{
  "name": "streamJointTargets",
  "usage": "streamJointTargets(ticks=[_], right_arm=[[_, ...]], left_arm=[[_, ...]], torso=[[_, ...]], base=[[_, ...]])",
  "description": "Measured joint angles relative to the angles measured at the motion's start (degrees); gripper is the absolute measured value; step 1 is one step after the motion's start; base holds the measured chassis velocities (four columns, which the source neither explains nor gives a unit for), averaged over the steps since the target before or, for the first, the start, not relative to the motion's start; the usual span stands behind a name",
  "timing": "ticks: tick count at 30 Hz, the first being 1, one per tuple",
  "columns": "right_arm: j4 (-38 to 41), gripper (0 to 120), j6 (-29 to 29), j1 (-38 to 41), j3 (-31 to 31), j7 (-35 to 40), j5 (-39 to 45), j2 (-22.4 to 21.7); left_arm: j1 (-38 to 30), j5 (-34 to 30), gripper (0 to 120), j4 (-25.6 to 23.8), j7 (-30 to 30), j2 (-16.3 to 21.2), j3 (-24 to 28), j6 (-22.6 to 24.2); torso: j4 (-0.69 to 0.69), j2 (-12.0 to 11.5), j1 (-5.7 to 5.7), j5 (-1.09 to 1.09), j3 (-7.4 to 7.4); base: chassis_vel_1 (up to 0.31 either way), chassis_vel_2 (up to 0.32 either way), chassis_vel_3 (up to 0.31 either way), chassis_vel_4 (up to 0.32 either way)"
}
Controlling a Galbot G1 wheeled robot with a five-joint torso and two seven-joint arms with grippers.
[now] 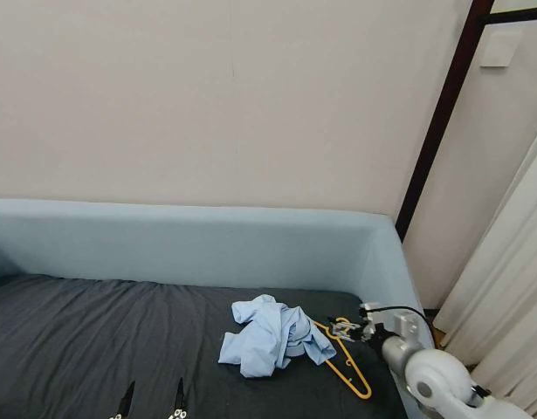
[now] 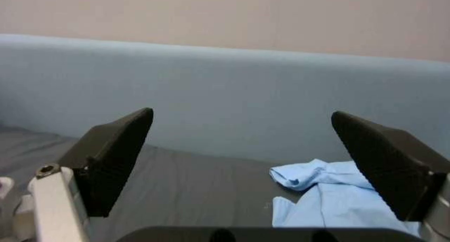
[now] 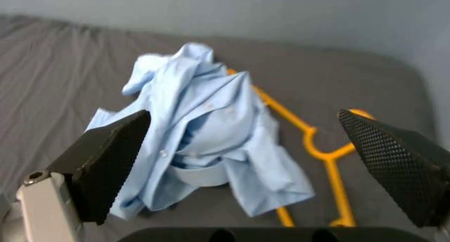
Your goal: Pick up the clothes from the sofa and hang them on the clothes hanger.
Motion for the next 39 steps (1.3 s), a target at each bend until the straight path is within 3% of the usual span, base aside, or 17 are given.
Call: streamJointTargets(ticks=[3,6,12,19,24,29,31,33,39], right_arm=[[-3.17,100,-0.26,3.08,-2.75,0.44,0.09,2.76],[-10.08,100,-0.43,7.01,-6.11,0.81,-0.78,8.67],[-19.44,100,-0.27,9.09,-8.16,0.26,-3.72,14.92],[-26.50,97,0.13,10.08,-8.64,-1.41,-7.68,18.38],[-30.40,85,0.41,10.76,-7.91,-2.36,-8.24,20.60],[-32.49,60,0.81,10.45,-7.66,-3.31,-9.05,22.19],[-32.46,57,0.80,10.40,-7.67,-3.31,-9.06,22.27],[-32.29,45,0.61,10.38,-7.98,-3.32,-9.09,22.32],[-32.74,26,0.66,10.32,-8.33,-3.46,-9.66,22.38]], left_arm=[[0.13,0.30,100,0.16,-0.22,-0.31,-0.08,-0.22],[0.36,0.67,100,0.50,-0.45,-0.95,-0.19,-0.46],[0.37,0.96,100,0.83,-0.54,-1.77,-0.25,-0.58],[0.25,0.95,100,1.07,-0.58,-2.28,-0.32,-0.59],[0.10,0.91,100,1.32,-0.62,-2.56,-0.35,-0.59],[-0.09,0.71,100,1.55,-0.82,-2.86,-0.68,-0.58],[-0.12,0.66,100,1.54,-0.86,-2.86,-0.73,-0.59],[-0.30,0.62,100,1.51,-0.97,-2.82,-0.83,-0.56],[-0.11,0.59,100,1.15,-1.06,-2.65,-0.89,-0.46]], torso=[[0.01,0.00,0.00,0.03,0.00],[0.00,0.00,0.00,0.01,0.00],[-0.01,0.00,0.00,0.01,-0.01],[-0.02,0.00,0.00,0.01,-0.01],[0.00,0.01,0.00,0.01,-0.01],[-0.01,0.01,0.00,0.02,-0.01],[-0.01,0.01,0.00,0.02,-0.01],[-0.01,0.01,0.00,0.02,-0.01],[-0.01,0.01,-0.01,0.02,-0.01]], base=[[0.000,0.000,0.000,0.000],[0.000,0.000,0.000,0.000],[0.000,0.000,0.000,0.000],[0.000,0.000,0.000,0.000],[0.000,0.000,0.000,0.000],[0.000,0.000,0.000,0.000],[0.000,0.000,0.000,0.000],[0.000,0.000,0.000,0.000],[0.000,0.000,0.000,0.000]])
